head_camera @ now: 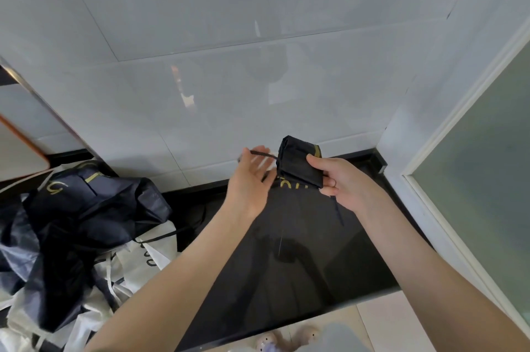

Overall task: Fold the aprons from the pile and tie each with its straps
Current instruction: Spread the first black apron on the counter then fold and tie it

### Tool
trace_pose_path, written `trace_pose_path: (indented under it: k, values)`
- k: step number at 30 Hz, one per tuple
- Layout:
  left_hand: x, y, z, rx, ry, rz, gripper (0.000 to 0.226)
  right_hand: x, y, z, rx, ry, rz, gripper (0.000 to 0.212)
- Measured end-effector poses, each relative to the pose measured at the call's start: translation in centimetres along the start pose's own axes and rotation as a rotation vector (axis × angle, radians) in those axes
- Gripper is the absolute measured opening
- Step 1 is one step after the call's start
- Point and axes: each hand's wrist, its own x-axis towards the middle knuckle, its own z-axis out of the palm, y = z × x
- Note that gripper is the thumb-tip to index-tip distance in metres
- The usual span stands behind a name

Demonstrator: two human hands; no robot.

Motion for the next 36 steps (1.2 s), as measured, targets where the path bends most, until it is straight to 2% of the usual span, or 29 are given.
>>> trace_pose_path:
  k: [2,4,5,10,12,18,20,24,27,31,34,36]
  values:
    - [-0.2,1.4,-0.1,-0.062,0.062,0.099,0.03,0.0,0.3,-0.4,-0.037,0.005,-0.001,0.018]
    - [-0.6,2.2,-0.3,-0.077,-0.008,0.18,0.031,0.1,0.8,-0.7,-0.054,0.032,-0.002,0.015]
    - [-1.0,2.4,-0.2,-0.01,-0.054,0.228,0.032,0.1,1.2,-0.7,-0.059,0.053,0.0,0.014]
    - [-2.3,0.9,0.2,0.763,-0.149,0.411,0.031,0.7,3.4,1.0,-0.244,0.09,0.058,0.012]
    - [-2.1,0.3,-0.1,0.865,-0.152,0.37,0.03,1.1,4.5,1.7,-0.299,0.091,0.09,0.011]
    - [-0.5,0.4,-3.4,0.843,0.076,0.296,0.032,2.2,6.4,1.2,-0.318,-0.004,0.148,0.025]
    - [-0.4,0.4,-4.3,0.808,0.102,0.288,0.033,2.4,6.6,1.2,-0.318,-0.077,0.121,0.027]
    - [-0.7,0.6,-4.7,0.656,0.121,0.318,0.032,2.2,6.3,1.7,-0.363,-0.172,0.105,0.011]
    - [-1.3,0.7,-4.1,0.709,0.136,0.385,0.03,2.0,5.7,2.5,-0.51,-0.184,0.12,0.029]
    - [-2.2,-0.8,-3.8,1.185,0.165,0.47,0.024,2.3,6.9,3.1,-0.601,-0.246,0.118,0.023]
    - [-2.7,-2.8,-4.5,1.732,0.16,0.459,0.018,2.5,8.7,3.7,-0.706,-0.176,0.196,0.029]
    - [-2.6,-4.7,-5.6,1.968,0.095,0.398,0.021,2.9,10.2,4.4,-0.814,-0.089,0.276,0.028]
